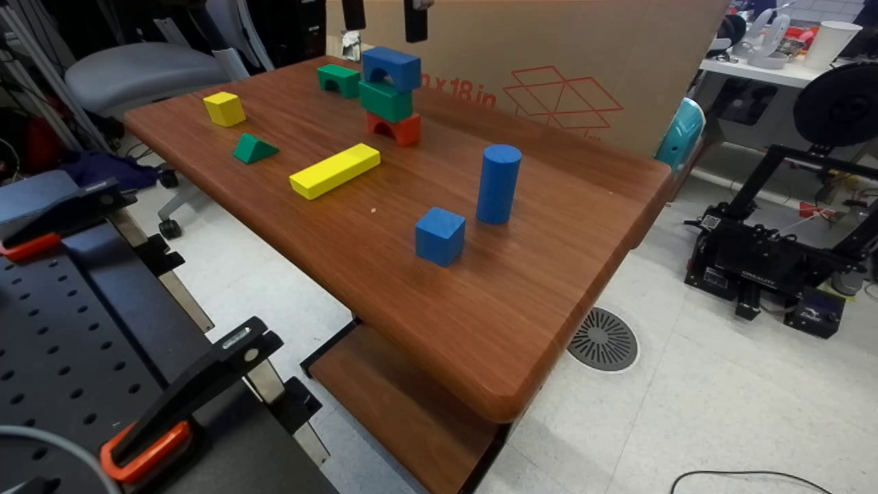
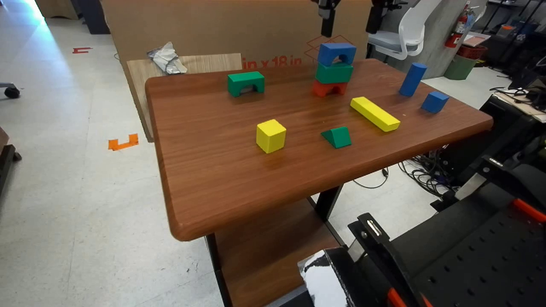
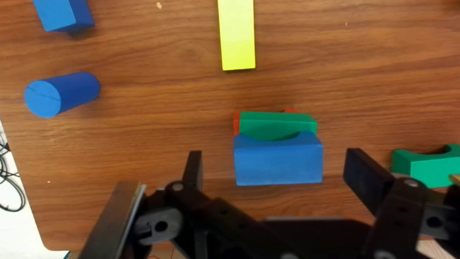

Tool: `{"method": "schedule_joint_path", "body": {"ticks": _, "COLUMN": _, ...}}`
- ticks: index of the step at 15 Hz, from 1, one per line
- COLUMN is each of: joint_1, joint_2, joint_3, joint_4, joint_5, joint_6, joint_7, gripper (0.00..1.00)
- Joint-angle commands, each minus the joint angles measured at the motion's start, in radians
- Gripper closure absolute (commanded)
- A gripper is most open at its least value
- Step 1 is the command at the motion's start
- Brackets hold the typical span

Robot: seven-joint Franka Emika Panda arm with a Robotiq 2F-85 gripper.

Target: Move the blue block from the right to the left

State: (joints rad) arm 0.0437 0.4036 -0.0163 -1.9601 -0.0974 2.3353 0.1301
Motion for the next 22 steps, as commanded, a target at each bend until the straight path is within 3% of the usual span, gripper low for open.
{"method": "schedule_joint_path", "body": {"ticks": 1, "joint_1": 0.019, "joint_2": 0.043, "joint_3": -0.005, "joint_4": 0.048, "joint_5": -0.023, "joint_6": -0.001, "joint_7": 0.003, "gripper": 0.00}}
{"method": "schedule_joint_path", "body": {"ticks": 15, "joint_1": 0.034, "joint_2": 0.125, "joint_3": -0.014, "joint_4": 0.127, "joint_5": -0.026, "joint_6": -0.036, "joint_7": -0.005, "gripper": 0.00}}
{"method": "schedule_joint_path", "body": {"ticks": 16, "joint_1": 0.035, "joint_2": 0.128, "joint_3": -0.014, "joint_4": 0.129, "joint_5": -0.026, "joint_6": -0.036, "joint_7": -0.005, "gripper": 0.25}}
{"method": "schedule_joint_path", "body": {"ticks": 17, "joint_1": 0.035, "joint_2": 0.128, "joint_3": -0.013, "joint_4": 0.127, "joint_5": -0.026, "joint_6": -0.037, "joint_7": -0.007, "gripper": 0.28}}
{"method": "schedule_joint_path", "body": {"ticks": 21, "joint_1": 0.036, "joint_2": 0.116, "joint_3": -0.013, "joint_4": 0.123, "joint_5": -0.022, "joint_6": -0.043, "joint_7": -0.007, "gripper": 0.58}}
{"method": "schedule_joint_path", "body": {"ticks": 22, "joint_1": 0.037, "joint_2": 0.109, "joint_3": -0.014, "joint_4": 0.120, "joint_5": -0.022, "joint_6": -0.046, "joint_7": -0.002, "gripper": 0.58}}
